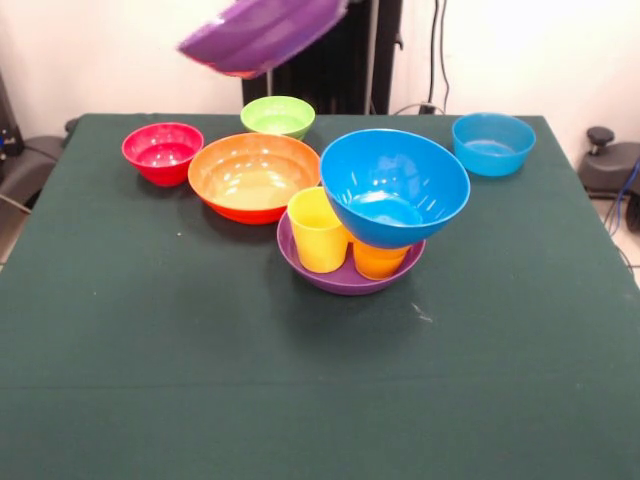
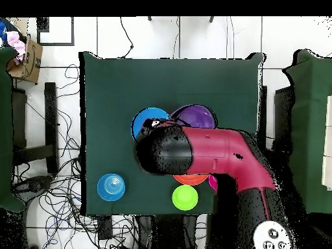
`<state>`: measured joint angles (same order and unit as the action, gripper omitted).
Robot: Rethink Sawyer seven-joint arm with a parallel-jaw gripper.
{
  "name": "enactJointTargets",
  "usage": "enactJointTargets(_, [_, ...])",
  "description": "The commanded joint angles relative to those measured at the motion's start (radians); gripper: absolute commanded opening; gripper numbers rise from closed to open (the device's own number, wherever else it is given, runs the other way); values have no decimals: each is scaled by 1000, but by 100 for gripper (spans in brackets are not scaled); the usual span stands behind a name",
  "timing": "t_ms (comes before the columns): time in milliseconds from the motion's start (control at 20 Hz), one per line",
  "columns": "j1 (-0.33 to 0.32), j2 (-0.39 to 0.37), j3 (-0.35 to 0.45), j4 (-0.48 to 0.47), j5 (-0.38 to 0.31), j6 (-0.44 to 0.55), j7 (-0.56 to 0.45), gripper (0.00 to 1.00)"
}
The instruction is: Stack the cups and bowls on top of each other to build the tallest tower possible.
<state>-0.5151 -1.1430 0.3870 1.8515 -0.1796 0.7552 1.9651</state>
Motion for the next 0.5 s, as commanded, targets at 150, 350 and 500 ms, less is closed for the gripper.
enactJointTargets(150, [124,105,-97,-3,14,47,295,0])
enactJointTargets(350, [160,161,-113,-14,3,-23,330,0])
enactJointTargets(500, [184,176,-125,-13,5,-50,356,0])
